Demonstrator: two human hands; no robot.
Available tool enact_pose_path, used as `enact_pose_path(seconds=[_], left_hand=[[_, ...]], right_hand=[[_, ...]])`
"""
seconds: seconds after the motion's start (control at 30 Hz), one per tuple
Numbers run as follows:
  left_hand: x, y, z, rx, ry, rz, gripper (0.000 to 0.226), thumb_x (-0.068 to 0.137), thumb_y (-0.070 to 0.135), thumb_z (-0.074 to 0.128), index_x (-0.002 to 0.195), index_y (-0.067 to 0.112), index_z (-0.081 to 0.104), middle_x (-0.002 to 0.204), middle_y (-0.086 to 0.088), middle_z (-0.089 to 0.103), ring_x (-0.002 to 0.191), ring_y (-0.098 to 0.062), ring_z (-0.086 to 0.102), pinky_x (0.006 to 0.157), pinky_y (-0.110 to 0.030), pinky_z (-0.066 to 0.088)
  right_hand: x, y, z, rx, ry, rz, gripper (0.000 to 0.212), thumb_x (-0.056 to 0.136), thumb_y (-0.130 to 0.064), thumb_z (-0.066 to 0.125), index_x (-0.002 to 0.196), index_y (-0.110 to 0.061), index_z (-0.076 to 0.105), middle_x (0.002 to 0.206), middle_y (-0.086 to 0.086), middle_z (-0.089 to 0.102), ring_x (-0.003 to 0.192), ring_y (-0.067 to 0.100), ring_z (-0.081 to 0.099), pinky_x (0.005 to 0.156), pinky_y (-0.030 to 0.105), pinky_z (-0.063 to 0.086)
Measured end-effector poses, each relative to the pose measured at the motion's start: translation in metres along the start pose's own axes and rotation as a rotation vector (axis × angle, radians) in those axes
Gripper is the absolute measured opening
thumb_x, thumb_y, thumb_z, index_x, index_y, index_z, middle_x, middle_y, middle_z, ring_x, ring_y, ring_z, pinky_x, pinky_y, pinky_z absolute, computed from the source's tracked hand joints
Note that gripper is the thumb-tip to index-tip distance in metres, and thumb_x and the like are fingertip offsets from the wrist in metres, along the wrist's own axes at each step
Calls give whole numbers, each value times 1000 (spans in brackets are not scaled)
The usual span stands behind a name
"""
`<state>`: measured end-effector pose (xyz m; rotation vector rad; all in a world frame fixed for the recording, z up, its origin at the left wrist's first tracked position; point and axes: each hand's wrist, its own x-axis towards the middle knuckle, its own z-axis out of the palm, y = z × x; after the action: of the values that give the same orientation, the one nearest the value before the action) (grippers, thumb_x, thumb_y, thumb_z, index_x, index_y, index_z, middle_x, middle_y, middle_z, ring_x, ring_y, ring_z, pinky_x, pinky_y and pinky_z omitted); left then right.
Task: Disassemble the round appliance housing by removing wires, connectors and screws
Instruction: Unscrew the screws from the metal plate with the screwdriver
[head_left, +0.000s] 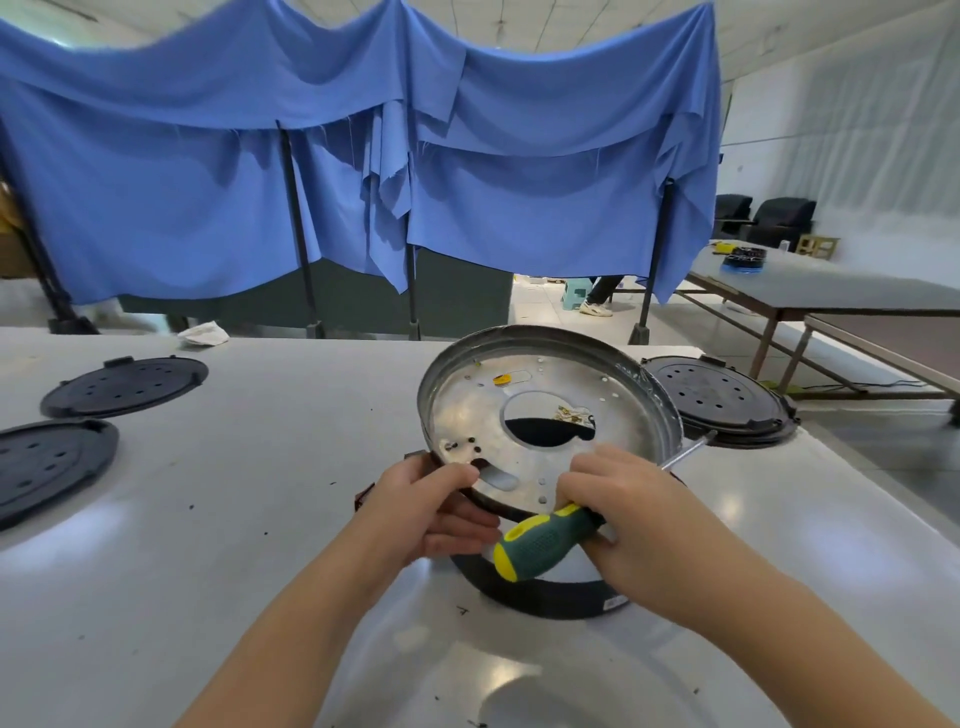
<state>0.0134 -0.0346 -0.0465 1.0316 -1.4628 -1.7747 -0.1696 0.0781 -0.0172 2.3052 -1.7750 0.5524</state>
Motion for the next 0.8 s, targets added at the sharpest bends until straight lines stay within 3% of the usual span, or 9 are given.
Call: enact_pose_path(seconds=[0.1,0.3,0.37,0.43,0.5,0.63,0.7,0.8], left_hand=[[-1,1,4,-29,38,4,18,92,14,56,103,-1,56,76,-26,71,61,-31,71,50,-27,55],[6,9,-5,-79,100,2,25,92,15,57,101,-8,58,71,-26,70,60,-32,71,48,-26,54],[8,15,-8,-77,103,2,24,92,16,58,98,-7,61,71,-25,70,63,-32,72,49,-26,55],[12,20,-10,-83,99,-6,24,91,17,59,93,-6,63,74,-27,70,65,-33,72,50,-27,56],[17,24,-12,-95,111,-19,23,91,17,58,90,-7,62,73,-28,69,62,-33,71,48,-27,56],[29,30,-17,-108,143,-44,23,90,15,59,94,-7,59,72,-27,70,59,-31,71,47,-26,56],[38,30,-20,-121,155,-43,24,91,16,58,97,-7,59,71,-26,70,59,-30,71,48,-26,56],[53,30,-25,-125,203,-33,23,91,17,57,96,-5,59,68,-23,70,56,-26,70,47,-26,56]], right_hand=[[-3,-1,8,-1,116,26,22,66,-3,75,81,-17,65,81,-4,58,76,18,52,62,32,48],[-8,13,11,56,337,112,30,58,-4,81,81,-15,65,78,-5,57,70,18,51,58,32,46],[-11,19,15,115,384,163,41,53,3,78,88,-14,66,78,-15,53,72,12,49,64,23,45],[-15,24,21,168,411,218,50,53,5,76,98,-13,65,79,-25,43,73,5,41,68,13,39],[-17,27,26,210,407,265,55,54,5,76,104,-15,63,78,-24,42,70,6,42,66,13,37],[-19,32,34,262,400,303,46,59,1,77,99,-20,64,78,-23,48,75,1,51,65,11,35],[-19,34,37,258,383,283,35,61,-3,75,88,-23,63,76,-21,50,74,5,51,64,15,36],[-18,35,42,258,366,269,28,61,-4,73,80,-22,62,75,-16,53,73,12,52,62,32,45]])
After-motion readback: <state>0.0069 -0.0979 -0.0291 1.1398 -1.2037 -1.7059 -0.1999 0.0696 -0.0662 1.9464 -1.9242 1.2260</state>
